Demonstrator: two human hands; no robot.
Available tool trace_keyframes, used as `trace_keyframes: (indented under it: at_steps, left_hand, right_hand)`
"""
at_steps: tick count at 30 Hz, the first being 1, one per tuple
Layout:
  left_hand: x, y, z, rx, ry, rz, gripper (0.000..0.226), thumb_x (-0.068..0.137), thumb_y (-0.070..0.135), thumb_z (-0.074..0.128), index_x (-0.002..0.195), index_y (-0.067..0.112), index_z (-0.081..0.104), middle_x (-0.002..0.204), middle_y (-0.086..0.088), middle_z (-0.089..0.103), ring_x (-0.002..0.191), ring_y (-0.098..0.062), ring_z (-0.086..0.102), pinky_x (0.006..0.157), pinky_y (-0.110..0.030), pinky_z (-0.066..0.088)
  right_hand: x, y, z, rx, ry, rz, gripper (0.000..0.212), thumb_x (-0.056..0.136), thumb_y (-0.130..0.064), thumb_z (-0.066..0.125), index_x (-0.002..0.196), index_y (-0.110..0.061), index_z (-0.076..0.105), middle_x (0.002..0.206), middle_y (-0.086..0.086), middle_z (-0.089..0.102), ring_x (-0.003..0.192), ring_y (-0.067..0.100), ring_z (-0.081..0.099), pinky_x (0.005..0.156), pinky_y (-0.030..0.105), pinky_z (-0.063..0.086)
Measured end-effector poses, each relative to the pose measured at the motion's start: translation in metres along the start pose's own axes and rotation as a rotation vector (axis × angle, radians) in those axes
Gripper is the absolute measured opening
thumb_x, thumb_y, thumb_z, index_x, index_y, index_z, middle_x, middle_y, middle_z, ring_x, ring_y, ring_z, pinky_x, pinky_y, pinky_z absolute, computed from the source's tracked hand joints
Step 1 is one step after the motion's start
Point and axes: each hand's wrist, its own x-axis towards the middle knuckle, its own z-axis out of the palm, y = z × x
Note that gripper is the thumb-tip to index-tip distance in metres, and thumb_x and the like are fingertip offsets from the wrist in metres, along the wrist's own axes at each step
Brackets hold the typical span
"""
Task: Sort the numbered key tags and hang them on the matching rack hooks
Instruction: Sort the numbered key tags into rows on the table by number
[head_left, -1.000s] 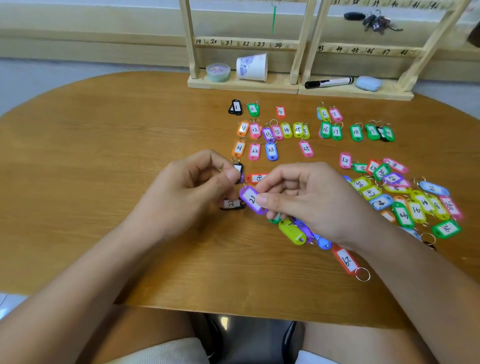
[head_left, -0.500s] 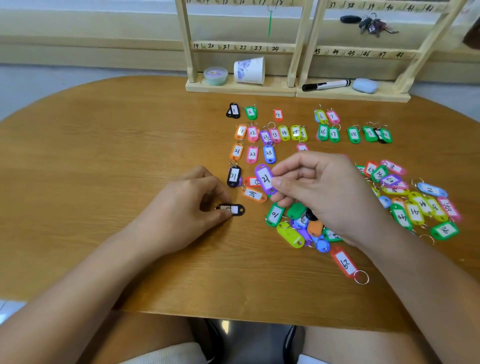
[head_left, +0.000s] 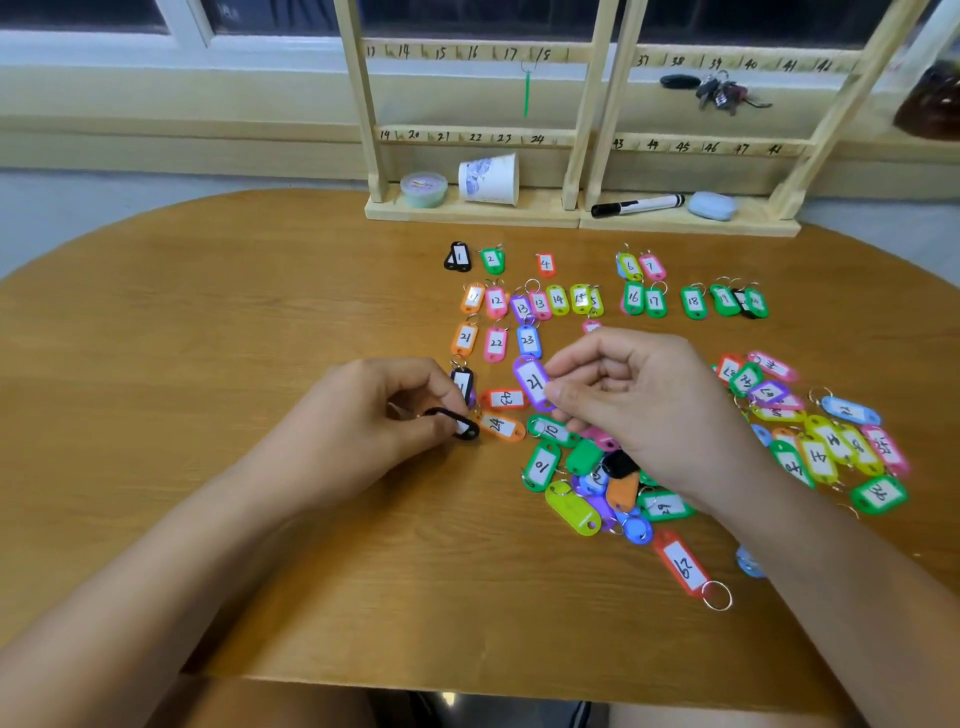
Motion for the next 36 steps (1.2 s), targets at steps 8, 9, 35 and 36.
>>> trace_keyframes:
  at_steps: [8, 9, 35, 36]
  left_hand:
    - [0.037, 0.009, -0.011, -0.219, 0.079, -0.039, 0.021, 0.091, 0.008, 0.080, 0.100, 0.026, 0.080, 0.095, 0.002, 0.078, 0.087, -0.022, 0.078, 0.096, -0.046, 0.059]
    - [0.042, 0.010, -0.012, -0.216, 0.105, -0.043, 0.024, 0.089, 0.008, 0.082, 0.102, 0.029, 0.079, 0.095, 0.000, 0.076, 0.081, -0.017, 0.076, 0.088, -0.039, 0.057]
    - [0.083, -0.032, -0.012, -0.619, 0.320, -0.219, 0.019, 0.086, 0.013, 0.087, 0.101, 0.006, 0.077, 0.086, -0.018, 0.079, 0.071, -0.020, 0.074, 0.076, -0.045, 0.052]
    - [0.083, -0.032, -0.011, -0.616, 0.320, -0.220, 0.018, 0.087, 0.013, 0.086, 0.100, 0.005, 0.077, 0.085, -0.019, 0.079, 0.070, -0.020, 0.074, 0.072, -0.041, 0.051]
  right_hand:
    - [0.035, -0.006, -0.016, 0.003, 0.066, 0.018, 0.015, 0.087, -0.004, 0.084, 0.096, -0.014, 0.078, 0.084, 0.008, 0.078, 0.076, 0.033, 0.076, 0.082, 0.046, 0.064]
    - [0.041, -0.006, -0.018, 0.013, 0.076, 0.029, 0.015, 0.087, -0.003, 0.084, 0.096, -0.013, 0.077, 0.083, 0.008, 0.078, 0.073, 0.030, 0.076, 0.081, 0.045, 0.064]
    - [0.123, -0.003, 0.060, -0.364, -0.005, 0.159, 0.008, 0.089, -0.011, 0.076, 0.088, -0.015, 0.070, 0.064, 0.002, 0.076, 0.058, 0.016, 0.076, 0.056, 0.039, 0.063]
    - [0.123, -0.003, 0.059, -0.372, -0.009, 0.152, 0.008, 0.090, -0.013, 0.077, 0.087, -0.014, 0.070, 0.065, 0.002, 0.076, 0.058, 0.016, 0.076, 0.056, 0.039, 0.064]
